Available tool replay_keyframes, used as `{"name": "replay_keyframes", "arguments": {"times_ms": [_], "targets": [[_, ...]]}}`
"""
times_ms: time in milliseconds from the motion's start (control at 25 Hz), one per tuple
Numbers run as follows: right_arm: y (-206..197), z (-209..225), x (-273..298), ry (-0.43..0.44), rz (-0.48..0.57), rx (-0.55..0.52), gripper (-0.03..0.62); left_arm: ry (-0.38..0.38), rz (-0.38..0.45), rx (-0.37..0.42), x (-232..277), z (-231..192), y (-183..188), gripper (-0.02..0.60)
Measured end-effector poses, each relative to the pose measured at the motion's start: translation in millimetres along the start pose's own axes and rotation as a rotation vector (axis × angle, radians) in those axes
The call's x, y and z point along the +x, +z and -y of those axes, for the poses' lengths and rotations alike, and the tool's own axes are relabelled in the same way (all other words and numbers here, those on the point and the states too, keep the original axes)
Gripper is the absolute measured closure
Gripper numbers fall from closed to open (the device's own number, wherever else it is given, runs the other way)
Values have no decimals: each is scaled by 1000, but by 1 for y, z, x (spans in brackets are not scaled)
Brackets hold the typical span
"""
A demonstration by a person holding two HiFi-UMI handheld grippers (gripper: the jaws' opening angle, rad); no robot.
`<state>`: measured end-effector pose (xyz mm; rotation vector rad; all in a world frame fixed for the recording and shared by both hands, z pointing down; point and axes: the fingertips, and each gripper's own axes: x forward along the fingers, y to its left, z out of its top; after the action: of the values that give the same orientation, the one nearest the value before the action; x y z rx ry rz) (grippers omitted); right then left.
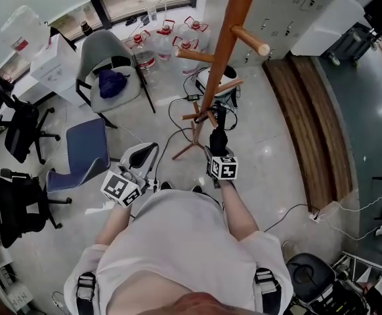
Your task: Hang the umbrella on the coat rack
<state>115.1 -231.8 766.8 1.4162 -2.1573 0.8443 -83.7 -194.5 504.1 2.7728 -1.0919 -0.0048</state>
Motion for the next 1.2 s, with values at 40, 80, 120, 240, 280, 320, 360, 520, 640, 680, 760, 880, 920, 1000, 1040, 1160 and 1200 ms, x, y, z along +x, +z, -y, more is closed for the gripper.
{"name": "replay_keyframes", "arguments": {"times_ms": [40,80,120,240,280,320,360,520,640,680,760,880,920,1000,1040,1160,1200], "targets": [[0,1,1,-2,-3,-3,358,1,0,0,1,-1,1,571],[-2,2,1,-4,-6,-4,358,1,-1,-1,2,-1,1,571],[-3,3,2,-6,-9,-4,358,0,-1,0,2,-1,1,571],[-12,5,5,-14,-26,4,358,-5,-2,4,3,0,0,571],[-15,6,6,-17,-35,7,358,-3,-3,3,3,0,0,571],[-18,7,7,-19,-44,10,358,-2,-4,2,3,0,0,571],[-21,8,8,-21,-52,11,358,-1,-5,1,3,1,0,571],[-34,9,11,-26,-84,16,358,-9,-8,7,3,3,-1,571],[-41,12,17,-28,-103,14,358,-13,-10,8,3,4,-3,571],[-44,14,18,-30,-112,13,358,-14,-9,9,4,4,-3,571],[-49,16,21,-31,-128,13,358,-12,-8,9,3,3,-5,571],[-54,16,24,-28,-147,12,358,-8,-13,16,2,2,-4,571],[-56,16,24,-26,-152,8,358,-6,-15,18,2,1,-4,571],[-58,15,27,-20,-163,-5,358,1,-18,9,2,1,-4,571],[-59,15,28,-17,-169,-12,358,6,-19,5,2,0,-5,571],[-64,13,33,-11,-188,-19,358,16,-21,-1,2,0,-6,571],[-65,13,34,-10,-194,-18,358,15,-21,2,3,-1,-6,571]]}}
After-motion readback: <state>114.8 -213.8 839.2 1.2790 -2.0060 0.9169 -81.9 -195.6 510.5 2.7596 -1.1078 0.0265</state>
